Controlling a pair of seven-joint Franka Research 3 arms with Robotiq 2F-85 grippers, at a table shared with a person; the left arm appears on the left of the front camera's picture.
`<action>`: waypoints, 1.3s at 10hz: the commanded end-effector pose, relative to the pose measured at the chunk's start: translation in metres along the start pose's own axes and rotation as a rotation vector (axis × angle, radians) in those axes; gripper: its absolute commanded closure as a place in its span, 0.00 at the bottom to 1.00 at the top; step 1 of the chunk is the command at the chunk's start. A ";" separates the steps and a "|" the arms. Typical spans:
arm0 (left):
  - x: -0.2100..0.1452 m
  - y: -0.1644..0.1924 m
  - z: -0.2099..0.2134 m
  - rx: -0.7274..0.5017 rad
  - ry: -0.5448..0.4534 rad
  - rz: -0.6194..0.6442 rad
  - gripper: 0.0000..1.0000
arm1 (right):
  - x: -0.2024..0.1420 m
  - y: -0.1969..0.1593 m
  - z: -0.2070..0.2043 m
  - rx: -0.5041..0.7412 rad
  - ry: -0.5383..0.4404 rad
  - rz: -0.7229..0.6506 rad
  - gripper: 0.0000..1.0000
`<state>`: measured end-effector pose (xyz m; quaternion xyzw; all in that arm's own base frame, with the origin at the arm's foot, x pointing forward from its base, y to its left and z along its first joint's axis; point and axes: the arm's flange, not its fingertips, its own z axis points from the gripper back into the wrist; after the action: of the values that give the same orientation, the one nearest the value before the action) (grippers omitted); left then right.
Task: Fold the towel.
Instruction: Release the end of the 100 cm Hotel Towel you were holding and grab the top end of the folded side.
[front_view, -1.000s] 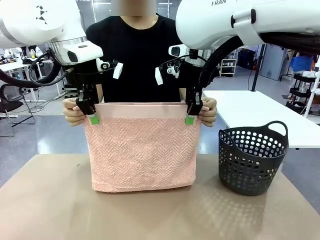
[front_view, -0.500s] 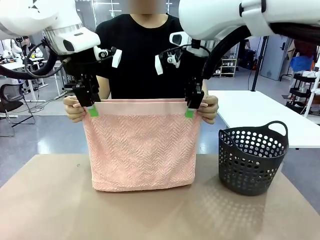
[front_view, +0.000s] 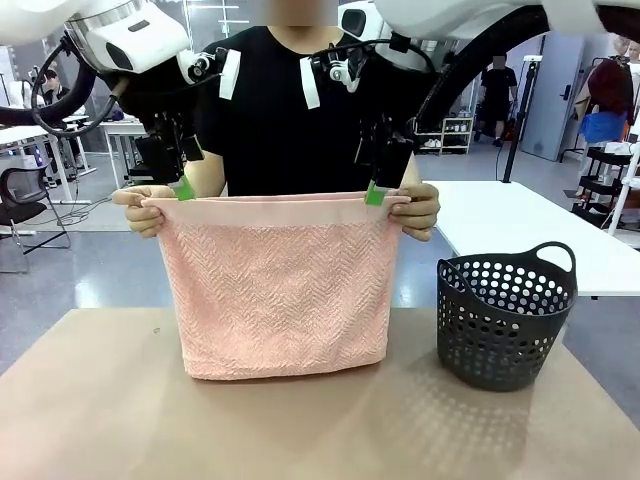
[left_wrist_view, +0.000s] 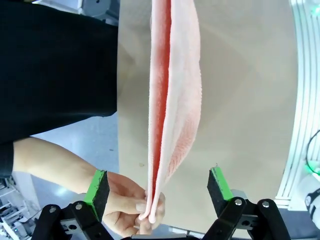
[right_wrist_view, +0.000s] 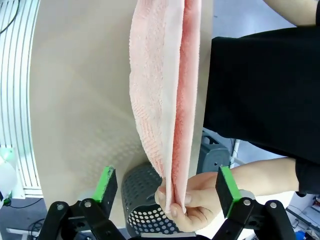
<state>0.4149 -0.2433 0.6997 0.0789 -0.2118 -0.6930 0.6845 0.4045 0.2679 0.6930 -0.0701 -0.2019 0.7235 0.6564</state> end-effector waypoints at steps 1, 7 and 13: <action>-0.007 -0.007 -0.014 0.036 0.019 -0.005 0.00 | -0.009 0.005 -0.017 0.001 0.004 0.026 0.00; -0.012 -0.001 -0.023 -0.011 0.041 -0.041 0.00 | -0.005 -0.009 -0.031 0.017 0.030 0.027 0.00; -0.016 0.031 -0.054 -0.106 0.056 0.004 0.00 | -0.013 -0.035 -0.059 0.086 0.026 -0.040 0.00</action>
<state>0.4608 -0.2392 0.6538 0.0647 -0.1718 -0.6955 0.6947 0.4590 0.2683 0.6472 -0.0547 -0.1666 0.7214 0.6699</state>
